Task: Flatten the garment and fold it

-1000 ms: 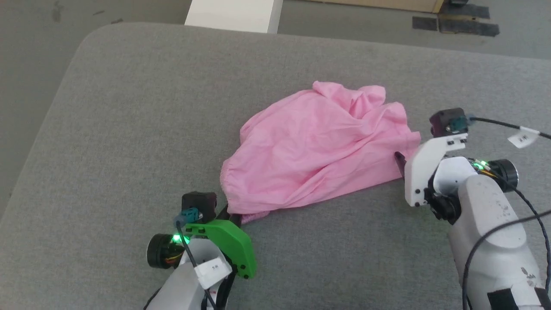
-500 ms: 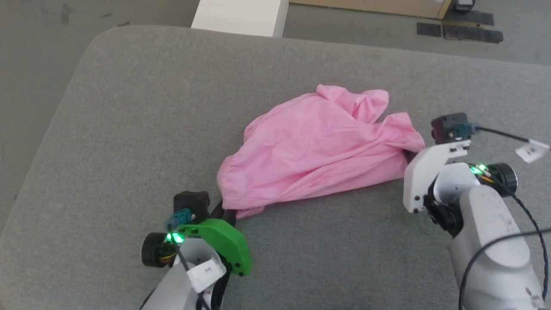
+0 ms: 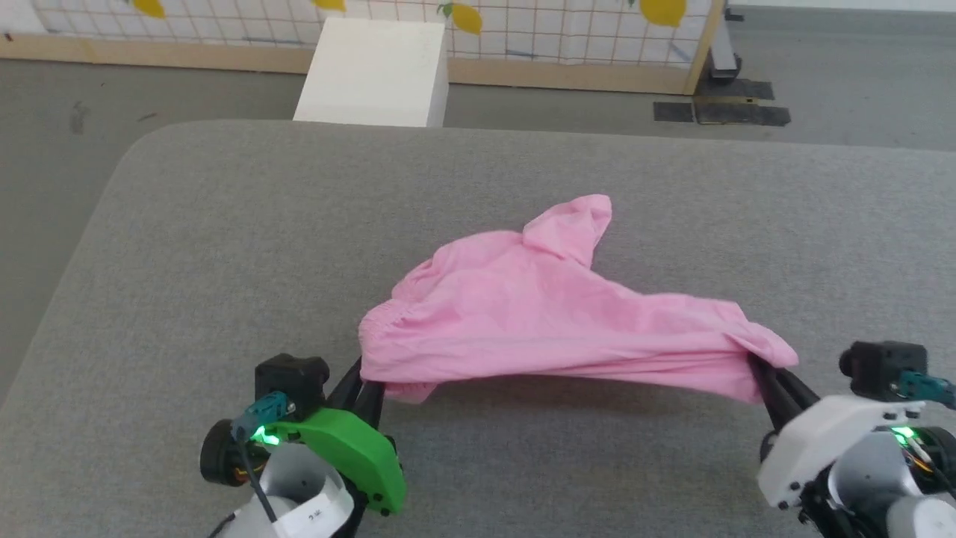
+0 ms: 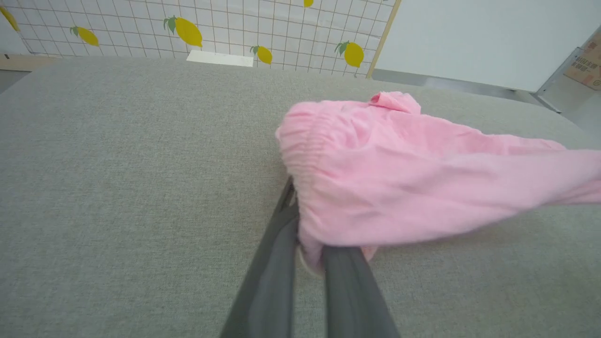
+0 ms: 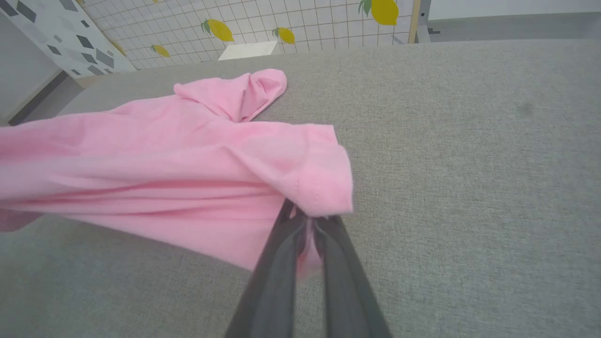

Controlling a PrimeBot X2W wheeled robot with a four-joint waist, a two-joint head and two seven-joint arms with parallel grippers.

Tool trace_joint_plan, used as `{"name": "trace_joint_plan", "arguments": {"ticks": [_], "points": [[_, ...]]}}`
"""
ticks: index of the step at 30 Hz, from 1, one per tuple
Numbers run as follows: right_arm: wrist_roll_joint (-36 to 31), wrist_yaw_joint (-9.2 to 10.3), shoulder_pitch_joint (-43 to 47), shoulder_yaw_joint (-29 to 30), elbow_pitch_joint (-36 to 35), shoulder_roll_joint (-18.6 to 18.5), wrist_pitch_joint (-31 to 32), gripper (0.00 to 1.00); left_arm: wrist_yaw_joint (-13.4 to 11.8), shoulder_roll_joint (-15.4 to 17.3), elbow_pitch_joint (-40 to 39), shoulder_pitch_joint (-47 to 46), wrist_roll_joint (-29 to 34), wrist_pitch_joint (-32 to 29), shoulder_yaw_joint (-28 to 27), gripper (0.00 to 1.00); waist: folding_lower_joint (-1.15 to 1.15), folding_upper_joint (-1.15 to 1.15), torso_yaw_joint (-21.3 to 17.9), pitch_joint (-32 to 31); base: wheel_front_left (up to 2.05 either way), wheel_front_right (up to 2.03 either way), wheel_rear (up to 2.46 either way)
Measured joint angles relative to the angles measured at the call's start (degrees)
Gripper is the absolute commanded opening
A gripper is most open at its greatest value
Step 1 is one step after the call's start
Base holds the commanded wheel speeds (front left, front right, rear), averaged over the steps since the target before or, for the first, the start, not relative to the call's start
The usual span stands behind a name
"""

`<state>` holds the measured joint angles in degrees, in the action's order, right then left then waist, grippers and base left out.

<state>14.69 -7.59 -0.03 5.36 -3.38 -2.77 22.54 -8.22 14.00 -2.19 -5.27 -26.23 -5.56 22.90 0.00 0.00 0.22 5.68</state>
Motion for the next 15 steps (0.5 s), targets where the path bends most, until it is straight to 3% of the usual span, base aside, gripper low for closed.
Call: {"name": "trace_joint_plan", "arguments": {"ticks": [4,8,15], "points": [[-0.6,-0.01,2.0,0.9,-7.0,0.0,3.4,0.00,0.2,2.7,-6.4,0.5,-0.1,-4.7,0.4,0.00,0.00,0.00,-1.5,-0.8,0.00,0.00,0.00],[-3.9,0.00,0.0,-0.6,-11.4,-0.1,7.8,0.00,2.9,5.4,-9.4,-1.5,-0.9,-9.3,0.7,0.00,0.00,0.00,-2.6,-1.0,0.00,0.00,0.00],[-6.1,0.00,-19.6,-6.2,-8.9,-5.6,14.3,0.00,8.9,9.6,-7.7,-17.4,-2.9,-19.2,-0.2,0.00,0.00,0.00,-3.6,1.6,0.00,0.00,0.00]]}}
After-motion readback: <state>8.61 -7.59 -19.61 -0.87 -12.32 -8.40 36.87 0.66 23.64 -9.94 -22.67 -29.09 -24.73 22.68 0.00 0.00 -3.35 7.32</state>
